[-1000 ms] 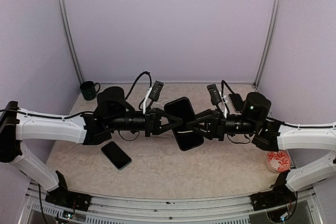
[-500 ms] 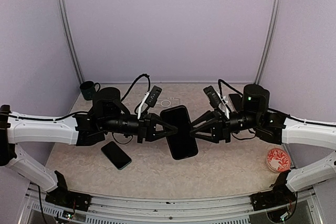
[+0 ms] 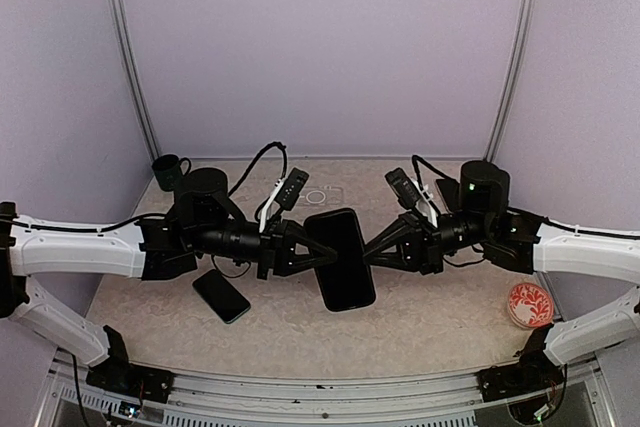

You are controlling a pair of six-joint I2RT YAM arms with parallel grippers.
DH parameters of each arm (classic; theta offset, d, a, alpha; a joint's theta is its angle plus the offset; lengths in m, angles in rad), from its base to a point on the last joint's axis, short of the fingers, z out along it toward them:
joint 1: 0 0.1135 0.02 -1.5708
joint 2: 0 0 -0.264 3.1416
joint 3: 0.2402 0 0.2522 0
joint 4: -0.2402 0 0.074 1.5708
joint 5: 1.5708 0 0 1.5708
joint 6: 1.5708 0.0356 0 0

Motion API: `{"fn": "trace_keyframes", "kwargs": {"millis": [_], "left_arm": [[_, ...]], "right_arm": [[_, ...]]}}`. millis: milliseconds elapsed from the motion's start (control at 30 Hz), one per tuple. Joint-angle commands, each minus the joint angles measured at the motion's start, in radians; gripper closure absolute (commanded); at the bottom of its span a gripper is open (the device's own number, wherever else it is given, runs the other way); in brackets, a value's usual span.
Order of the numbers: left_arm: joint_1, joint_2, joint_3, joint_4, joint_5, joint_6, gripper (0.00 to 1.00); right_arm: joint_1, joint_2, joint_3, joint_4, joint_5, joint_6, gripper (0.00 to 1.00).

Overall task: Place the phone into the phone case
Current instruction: Press the phone onto the phone case, then press the corner of the phone case at the bottom right corner of the phone case.

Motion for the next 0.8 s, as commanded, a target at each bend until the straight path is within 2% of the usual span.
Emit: {"fn": "trace_keyframes", "kwargs": {"millis": [0, 500, 767], "left_arm": [[0.014, -0.039, -0.01, 0.022, -0.017, 0.009, 1.0], [0.021, -0.044, -0.02, 0.011, -0.033, 0.015, 1.0], [0.023, -0.046, -0.022, 0.012, -0.029, 0.015, 1.0]], "right_arm": [[-0.012, -0.032, -0.012, 0.087, -0.17, 0.011, 0.98], [-0.042, -0.107, -0.031, 0.049, -0.239, -0.01, 0.92], [-0.065, -0.143, -0.038, 0.014, -0.25, -0.025, 0.83]]}}
